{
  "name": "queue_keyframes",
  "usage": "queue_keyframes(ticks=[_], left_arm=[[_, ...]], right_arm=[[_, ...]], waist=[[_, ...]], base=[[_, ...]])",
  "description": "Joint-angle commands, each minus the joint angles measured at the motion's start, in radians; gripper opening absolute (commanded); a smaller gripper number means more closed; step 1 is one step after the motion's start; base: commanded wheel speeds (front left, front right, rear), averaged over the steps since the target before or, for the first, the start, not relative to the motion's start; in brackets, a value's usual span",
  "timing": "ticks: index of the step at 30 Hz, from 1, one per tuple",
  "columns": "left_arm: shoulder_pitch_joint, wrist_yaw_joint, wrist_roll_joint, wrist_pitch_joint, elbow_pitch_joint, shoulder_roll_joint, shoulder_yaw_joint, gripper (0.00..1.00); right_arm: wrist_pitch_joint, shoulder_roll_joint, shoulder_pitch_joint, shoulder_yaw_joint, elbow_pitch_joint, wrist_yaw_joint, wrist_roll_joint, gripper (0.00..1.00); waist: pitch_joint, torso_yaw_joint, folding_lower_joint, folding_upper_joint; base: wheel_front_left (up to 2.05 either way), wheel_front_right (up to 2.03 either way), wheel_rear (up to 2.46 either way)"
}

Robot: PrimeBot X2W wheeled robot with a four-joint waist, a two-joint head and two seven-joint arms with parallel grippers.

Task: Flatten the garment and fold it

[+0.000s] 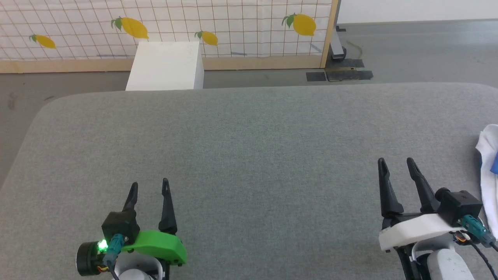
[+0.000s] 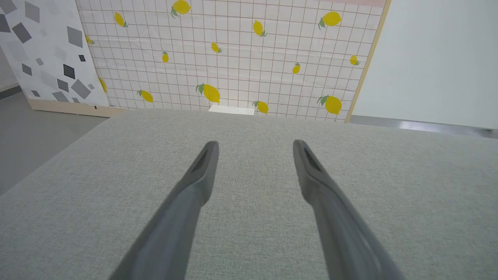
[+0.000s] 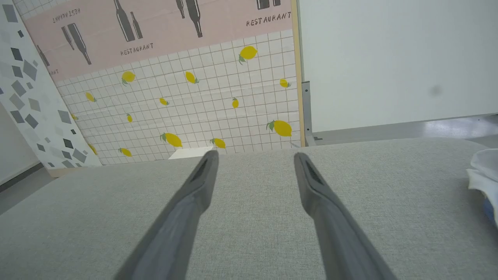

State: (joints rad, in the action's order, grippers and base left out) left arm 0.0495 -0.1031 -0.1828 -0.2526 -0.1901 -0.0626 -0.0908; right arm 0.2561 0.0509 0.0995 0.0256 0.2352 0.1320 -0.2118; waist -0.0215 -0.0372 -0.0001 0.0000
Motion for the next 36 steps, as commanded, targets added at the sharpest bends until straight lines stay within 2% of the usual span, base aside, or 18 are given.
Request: queue_keyframes(ticks=[1, 6, 7, 36], left_arm=[[-0.009, -0.005, -0.004, -0.008, -0.002, 0.004, 0.000, 1.00], [-0.002, -0.001, -0.001, -0.009, -0.006, 0.004, -0.001, 1.00], [0.000, 0.000, 0.000, 0.000, -0.005, 0.001, -0.001, 0.00], [-0.010, 0.021, 0.038, 0.053, 0.035, 0.003, 0.018, 0.00]], right_arm=[[0.005, -0.001, -0.012, -0.004, 0.001, -0.001, -0.005, 1.00], [0.006, -0.001, -0.011, -0.005, 0.003, -0.001, -0.019, 1.00], [0.000, 0.000, 0.000, -0.002, 0.001, 0.000, -0.011, 0.00], [-0.053, 0.000, -0.020, -0.006, -0.047, 0.000, 0.035, 0.00]], waist=[[-0.002, 0.000, 0.0001, 0.0000], [-0.006, 0.001, 0.0001, 0.0000], [-0.006, 0.000, 0.0001, 0.0000], [-0.001, 0.008, 0.0001, 0.0000]], base=[[0.00, 0.00, 0.00], [0.00, 0.00, 0.00], [0.00, 0.00, 0.00], [0.00, 0.00, 0.00]])
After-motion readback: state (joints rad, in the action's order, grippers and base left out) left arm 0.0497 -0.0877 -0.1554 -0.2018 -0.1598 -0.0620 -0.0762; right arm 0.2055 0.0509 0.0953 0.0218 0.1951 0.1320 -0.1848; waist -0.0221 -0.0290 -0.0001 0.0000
